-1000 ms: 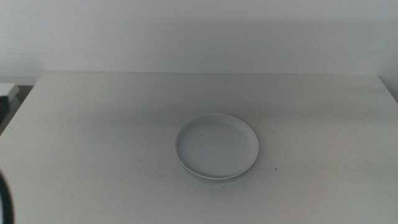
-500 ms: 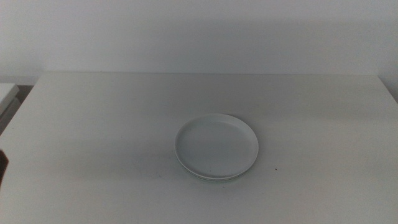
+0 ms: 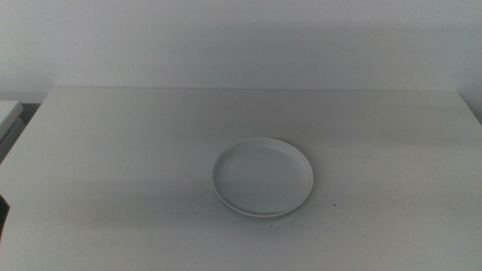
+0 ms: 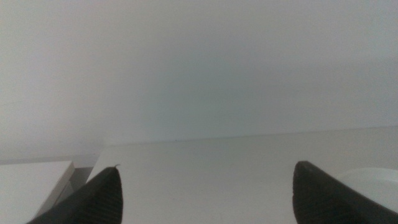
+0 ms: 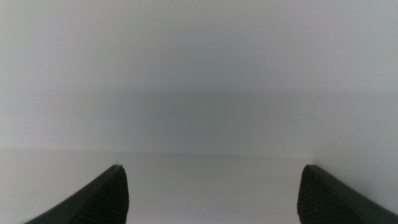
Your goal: Stack the three bowls on top of each other.
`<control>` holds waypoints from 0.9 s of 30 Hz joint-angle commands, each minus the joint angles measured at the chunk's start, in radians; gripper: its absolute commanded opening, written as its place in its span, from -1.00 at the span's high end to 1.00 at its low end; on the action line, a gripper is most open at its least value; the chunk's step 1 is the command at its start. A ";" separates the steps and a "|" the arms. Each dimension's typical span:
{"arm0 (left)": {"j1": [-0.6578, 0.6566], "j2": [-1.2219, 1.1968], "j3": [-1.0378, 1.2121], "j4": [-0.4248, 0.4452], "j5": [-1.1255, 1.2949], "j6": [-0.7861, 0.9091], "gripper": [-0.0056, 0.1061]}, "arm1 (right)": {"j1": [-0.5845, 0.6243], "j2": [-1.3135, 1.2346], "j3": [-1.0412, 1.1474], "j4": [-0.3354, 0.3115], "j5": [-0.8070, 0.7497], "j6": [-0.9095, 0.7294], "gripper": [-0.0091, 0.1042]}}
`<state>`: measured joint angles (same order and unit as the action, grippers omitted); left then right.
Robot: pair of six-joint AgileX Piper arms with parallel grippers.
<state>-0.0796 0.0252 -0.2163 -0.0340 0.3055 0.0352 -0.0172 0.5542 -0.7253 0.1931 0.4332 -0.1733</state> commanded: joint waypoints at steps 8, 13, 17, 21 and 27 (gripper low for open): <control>0.001 -0.002 0.172 -0.072 -0.211 -0.008 -0.78 | -0.102 -0.352 0.431 -0.058 -0.255 -0.003 -0.78; 0.001 -0.002 0.216 -0.072 -0.267 -0.008 -0.78 | -0.098 -0.531 0.623 -0.094 -0.140 -0.003 -0.78; 0.001 -0.002 0.216 -0.072 -0.260 -0.008 -0.78 | -0.093 -0.554 0.725 -0.087 -0.158 -0.003 -0.78; 0.001 -0.005 0.216 -0.072 -0.279 -0.008 -0.78 | -0.093 -0.554 0.725 -0.168 -0.116 -0.001 -0.78; 0.001 -0.025 0.216 -0.070 -0.279 -0.008 -0.78 | -0.068 -0.554 0.725 -0.115 -0.116 -0.001 -0.78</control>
<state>-0.0796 0.0061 0.0005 -0.0977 0.0391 0.0333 -0.0958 0.0044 -0.0042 0.0688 0.3224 -0.1711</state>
